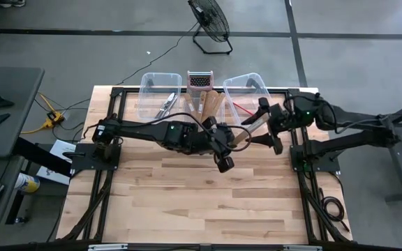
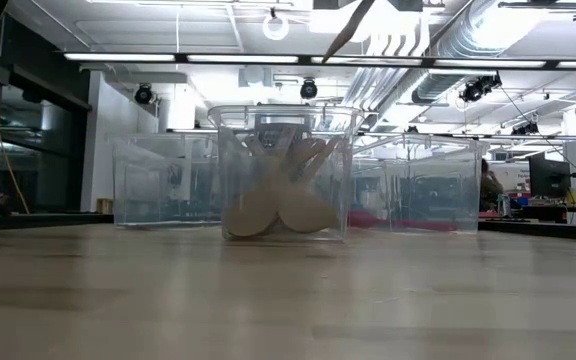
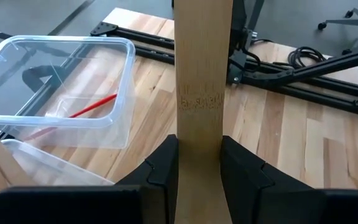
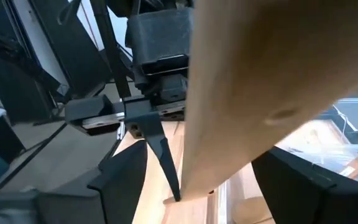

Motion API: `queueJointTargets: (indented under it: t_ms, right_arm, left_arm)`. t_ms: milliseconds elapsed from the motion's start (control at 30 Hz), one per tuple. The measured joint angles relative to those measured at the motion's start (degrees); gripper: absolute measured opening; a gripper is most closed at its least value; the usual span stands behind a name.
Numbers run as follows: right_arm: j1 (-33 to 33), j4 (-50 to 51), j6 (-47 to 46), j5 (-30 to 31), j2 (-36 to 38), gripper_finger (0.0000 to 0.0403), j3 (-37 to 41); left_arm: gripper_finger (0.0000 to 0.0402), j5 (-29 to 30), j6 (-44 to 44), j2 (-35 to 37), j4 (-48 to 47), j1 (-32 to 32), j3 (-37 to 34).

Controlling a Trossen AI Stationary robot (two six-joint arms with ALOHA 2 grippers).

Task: Pick & Place Kitchen Items
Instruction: Put the brown spatula into the right transparent bin

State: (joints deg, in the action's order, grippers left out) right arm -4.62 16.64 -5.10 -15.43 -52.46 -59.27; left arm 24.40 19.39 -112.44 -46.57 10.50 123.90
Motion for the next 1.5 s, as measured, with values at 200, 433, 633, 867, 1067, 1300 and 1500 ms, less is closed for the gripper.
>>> queueJointTargets:
  t_ms: [200,433,633,867,1067,1300,1500]
  right_arm:
    - [0.0,-0.2,0.3,0.1,-0.5,0.0223,0.0]
    - [0.0,-0.8,0.3,1.2,-0.1,0.0127,0.0]
    - [0.0,-0.7,0.2,2.2,-0.1,0.0082,0.0]
    - [0.0,-0.7,0.0,2.0,-0.1,0.0091,0.0]
    - [0.0,-0.6,0.0,2.0,-0.1,0.0083,0.0]
    - [0.0,-0.6,-0.7,5.3,-0.1,0.0083,0.0]
    - [-1.1,-0.5,-0.7,5.6,-0.1,0.0083,0.0]
  left_arm:
    - [0.0086,0.0,0.3,0.0,-0.1,0.0,0.0]
    - [0.0086,0.0,0.6,0.0,0.1,0.0,0.0]
    - [0.0086,0.2,0.6,0.0,0.1,0.0,0.0]
    - [0.0086,0.1,1.0,0.0,0.1,0.0,0.0]
    - [0.0097,0.1,1.1,0.0,0.1,0.0,0.0]
    - [0.0169,0.4,1.7,0.0,0.2,-0.1,0.0]
    - [0.0181,1.0,1.6,0.0,0.2,-0.1,0.0]
